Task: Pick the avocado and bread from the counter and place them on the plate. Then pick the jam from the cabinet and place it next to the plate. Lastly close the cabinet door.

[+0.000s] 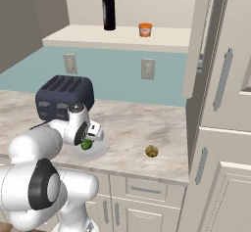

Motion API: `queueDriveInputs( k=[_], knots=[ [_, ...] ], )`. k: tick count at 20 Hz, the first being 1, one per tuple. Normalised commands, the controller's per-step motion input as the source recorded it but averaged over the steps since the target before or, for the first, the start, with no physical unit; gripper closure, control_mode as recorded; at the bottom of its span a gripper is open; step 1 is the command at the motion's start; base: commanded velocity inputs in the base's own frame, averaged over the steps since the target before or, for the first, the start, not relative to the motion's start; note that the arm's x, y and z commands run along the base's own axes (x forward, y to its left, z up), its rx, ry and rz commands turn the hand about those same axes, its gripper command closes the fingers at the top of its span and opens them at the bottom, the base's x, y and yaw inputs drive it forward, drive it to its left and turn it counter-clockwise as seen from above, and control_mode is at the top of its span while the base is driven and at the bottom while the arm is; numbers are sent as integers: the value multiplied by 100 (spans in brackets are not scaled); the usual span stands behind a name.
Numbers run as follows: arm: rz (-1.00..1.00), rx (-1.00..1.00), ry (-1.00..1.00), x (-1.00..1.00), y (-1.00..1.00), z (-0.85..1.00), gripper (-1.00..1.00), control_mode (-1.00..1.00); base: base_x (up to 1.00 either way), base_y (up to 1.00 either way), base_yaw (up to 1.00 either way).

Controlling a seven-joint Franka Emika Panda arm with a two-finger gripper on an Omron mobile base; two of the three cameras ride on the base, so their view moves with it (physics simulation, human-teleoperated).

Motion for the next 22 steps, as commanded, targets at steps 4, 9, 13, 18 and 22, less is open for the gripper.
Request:
queueDriveInputs(
  k=[4, 9, 13, 18, 22],
  knots=[
    [0, 0, -1, 4, 0, 17, -100, -100, 0, 0, 0],
    [0, 0, 0, 10, -21, 35, -100, -100, 0, 0, 0],
    [0, 0, 2, 0, -63, 35, -100, -100, 0, 0, 0],
    [-1, -1, 6, 8, -83, 15, -100, -100, 0, 0, 0],
    [-1, -3, 6, 11, -87, 2, -100, -100, 0, 0, 0]
  ],
)
